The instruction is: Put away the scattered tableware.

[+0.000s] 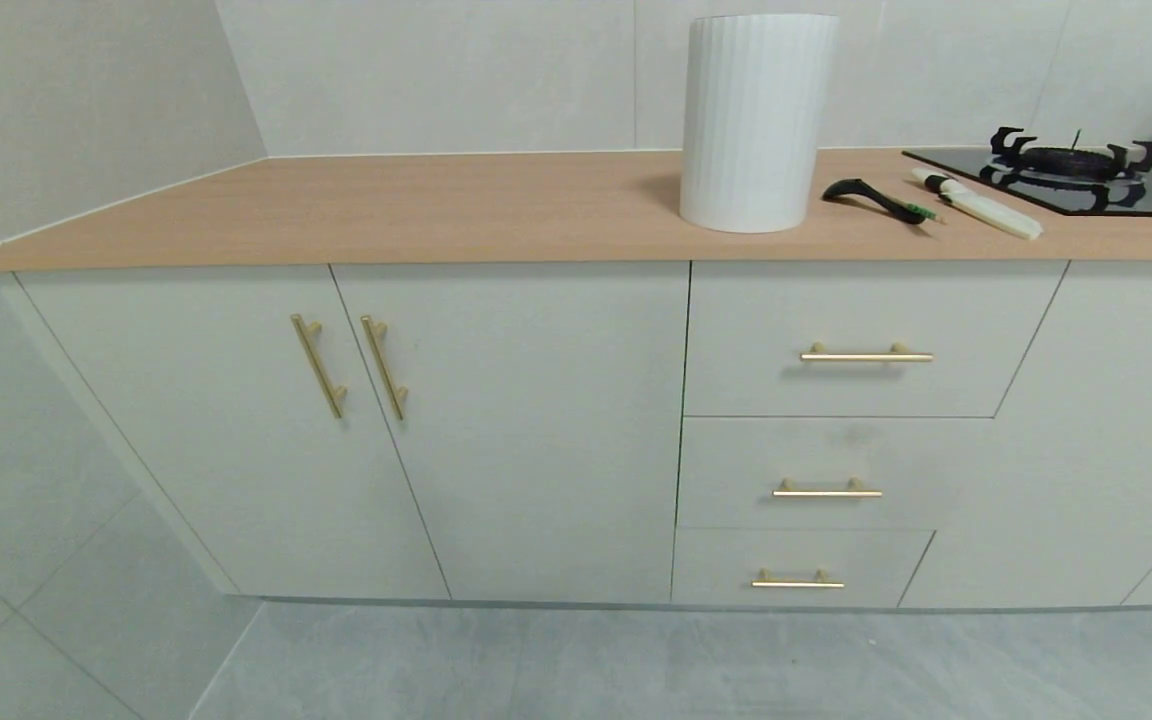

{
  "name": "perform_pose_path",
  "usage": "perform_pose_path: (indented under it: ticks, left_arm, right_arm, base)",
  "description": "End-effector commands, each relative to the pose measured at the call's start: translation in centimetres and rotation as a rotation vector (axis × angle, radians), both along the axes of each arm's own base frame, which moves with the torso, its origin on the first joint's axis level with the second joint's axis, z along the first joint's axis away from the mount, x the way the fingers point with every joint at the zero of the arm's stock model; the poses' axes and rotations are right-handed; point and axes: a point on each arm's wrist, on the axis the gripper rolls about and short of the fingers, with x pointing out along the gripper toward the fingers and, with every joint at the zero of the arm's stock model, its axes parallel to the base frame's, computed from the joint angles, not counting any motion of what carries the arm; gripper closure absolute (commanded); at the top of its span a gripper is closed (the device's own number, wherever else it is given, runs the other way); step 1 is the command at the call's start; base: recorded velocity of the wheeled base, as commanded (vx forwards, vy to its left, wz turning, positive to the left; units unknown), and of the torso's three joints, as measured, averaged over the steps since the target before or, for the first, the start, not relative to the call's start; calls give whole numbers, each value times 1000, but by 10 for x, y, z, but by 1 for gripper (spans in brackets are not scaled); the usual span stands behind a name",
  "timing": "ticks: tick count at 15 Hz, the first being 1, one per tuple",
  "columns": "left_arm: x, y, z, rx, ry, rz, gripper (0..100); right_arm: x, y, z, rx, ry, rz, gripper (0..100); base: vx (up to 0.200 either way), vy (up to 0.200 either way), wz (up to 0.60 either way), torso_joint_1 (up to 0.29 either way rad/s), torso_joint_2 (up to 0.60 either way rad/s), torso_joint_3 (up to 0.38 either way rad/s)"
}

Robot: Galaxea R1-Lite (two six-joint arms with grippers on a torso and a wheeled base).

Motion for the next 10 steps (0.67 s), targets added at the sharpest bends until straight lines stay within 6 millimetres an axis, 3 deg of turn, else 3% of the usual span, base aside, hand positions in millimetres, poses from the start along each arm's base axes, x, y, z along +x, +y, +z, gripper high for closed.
perform_pose_path:
  ticks: [1, 6, 10]
  left_arm:
    - [0, 0, 0, 0, 0, 1, 0]
    - [0, 0, 0, -1, 0, 1, 0]
    - [0, 0, 0, -1, 0, 1, 0]
  right_arm:
    - [0, 0, 0, 0, 1, 0, 0]
    - [0, 0, 0, -2, 1, 0, 0]
    - [0, 0, 0, -3, 2, 1, 0]
  base:
    - [200, 0, 0, 2, 7, 7]
    - [200, 0, 0, 3, 1, 2]
    - [0, 0, 0, 0, 0, 0]
